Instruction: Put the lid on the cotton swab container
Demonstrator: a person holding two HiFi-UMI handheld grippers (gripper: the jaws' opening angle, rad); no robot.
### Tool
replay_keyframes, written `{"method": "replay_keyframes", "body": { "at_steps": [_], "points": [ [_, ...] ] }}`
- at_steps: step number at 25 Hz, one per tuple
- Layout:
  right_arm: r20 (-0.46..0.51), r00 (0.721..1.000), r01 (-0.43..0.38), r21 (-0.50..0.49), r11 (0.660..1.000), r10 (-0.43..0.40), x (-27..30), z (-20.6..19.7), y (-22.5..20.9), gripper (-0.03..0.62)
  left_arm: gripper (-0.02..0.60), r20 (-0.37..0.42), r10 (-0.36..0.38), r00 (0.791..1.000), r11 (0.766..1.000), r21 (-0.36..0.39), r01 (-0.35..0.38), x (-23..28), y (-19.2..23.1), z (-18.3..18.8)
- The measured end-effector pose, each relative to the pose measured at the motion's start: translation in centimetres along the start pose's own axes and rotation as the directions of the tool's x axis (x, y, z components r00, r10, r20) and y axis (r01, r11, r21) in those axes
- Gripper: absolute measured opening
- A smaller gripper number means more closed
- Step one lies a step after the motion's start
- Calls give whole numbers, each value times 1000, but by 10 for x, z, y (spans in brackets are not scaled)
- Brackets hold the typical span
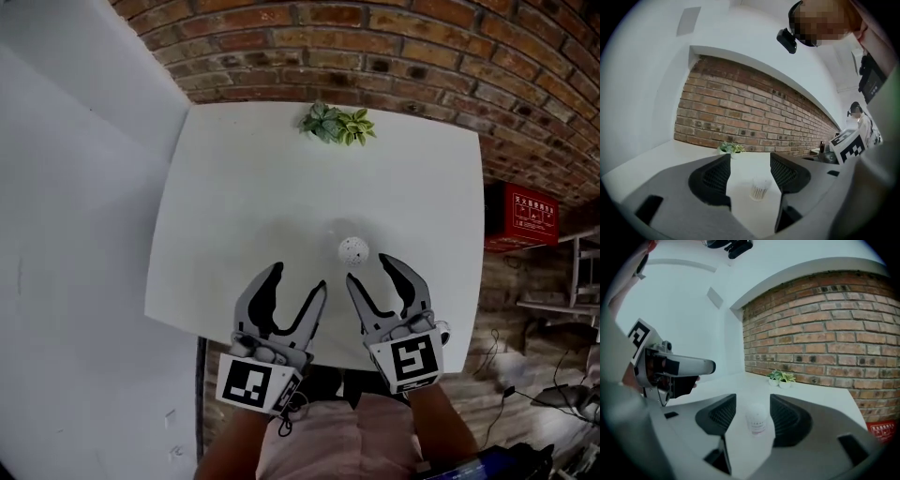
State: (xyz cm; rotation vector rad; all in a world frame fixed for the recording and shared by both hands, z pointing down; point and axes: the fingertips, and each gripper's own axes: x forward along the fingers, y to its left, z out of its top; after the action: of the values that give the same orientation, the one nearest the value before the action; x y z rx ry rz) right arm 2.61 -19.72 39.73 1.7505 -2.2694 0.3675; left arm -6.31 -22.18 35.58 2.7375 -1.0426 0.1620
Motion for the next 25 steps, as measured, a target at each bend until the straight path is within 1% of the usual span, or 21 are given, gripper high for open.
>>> {"method": "replay_keyframes", "body": {
  "at_steps": [6,11,17,25],
  "points": [
    [-70,997,-35,41,999,37,24,-35,-7,242,302,-90,-12,996,999,-47,8,18,5,-42],
    [-110,992,-53,83,995,62,38,-60,-7,244,324,-137,-14,990,997,-77,4,34,12,-71],
    [-134,988,-60,90,994,72,49,-76,-8,231,350,-158,-27,987,995,-101,11,46,16,-91],
    [-138,987,-79,73,994,88,55,-78,-2,224,364,-170,-37,985,993,-119,16,56,20,-98]
  ]
}}
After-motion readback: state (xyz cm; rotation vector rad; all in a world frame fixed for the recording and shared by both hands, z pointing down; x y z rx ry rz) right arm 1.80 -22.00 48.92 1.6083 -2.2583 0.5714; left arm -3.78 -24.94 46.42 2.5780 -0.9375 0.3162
